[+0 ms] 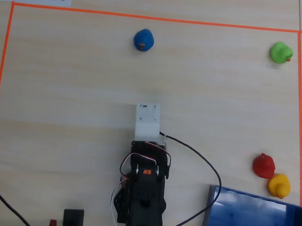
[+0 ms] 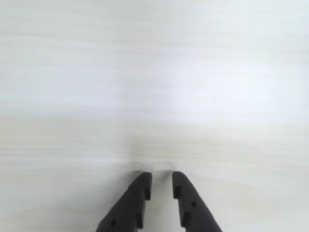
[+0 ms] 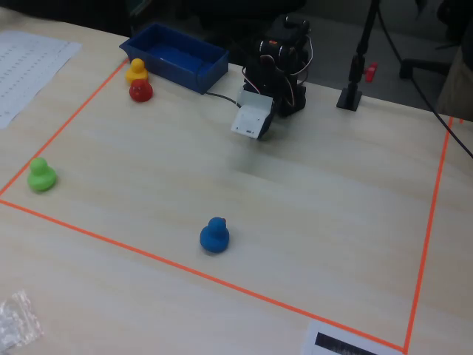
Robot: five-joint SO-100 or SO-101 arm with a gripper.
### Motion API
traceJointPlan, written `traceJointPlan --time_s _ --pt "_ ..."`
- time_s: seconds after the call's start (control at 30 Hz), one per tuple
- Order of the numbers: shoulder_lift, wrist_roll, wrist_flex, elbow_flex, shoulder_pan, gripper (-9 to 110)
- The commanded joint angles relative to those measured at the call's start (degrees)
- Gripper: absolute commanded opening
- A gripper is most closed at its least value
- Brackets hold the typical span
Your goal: Grasp blue duck and put it into box.
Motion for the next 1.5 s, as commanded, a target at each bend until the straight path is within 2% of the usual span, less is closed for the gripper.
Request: traceJointPlan --time_s 0.0,0.27,0.37,0.43,0.53,0.67,0.83,1.03,1.27,1.47 --pt "-0.35 0.0 0.7 0.44 0.35 3" --pt "-0.35 0.0 0.7 0.44 0.62 0" --pt "-0.35 -3.52 0.44 0.44 -0.79 0" --pt "-0.35 -7.47 -2.29 0.0 -0.26 0" --pt "-2.55 -6.15 -7.47 -3.25 -1.67 0" --pt "-9.84 -2.46 -10.63 -11.51 -7.56 0" --pt "-20.92 -2.64 -11.25 -23.2 -13.36 2" --pt "-37.09 -3.6 -22.32 -36.21 -13.8 11" --pt "-55.46 -3.6 -25.58 -53.09 -13.36 15" --pt "-64.34 -4.13 -24.08 -58.8 -15.29 20"
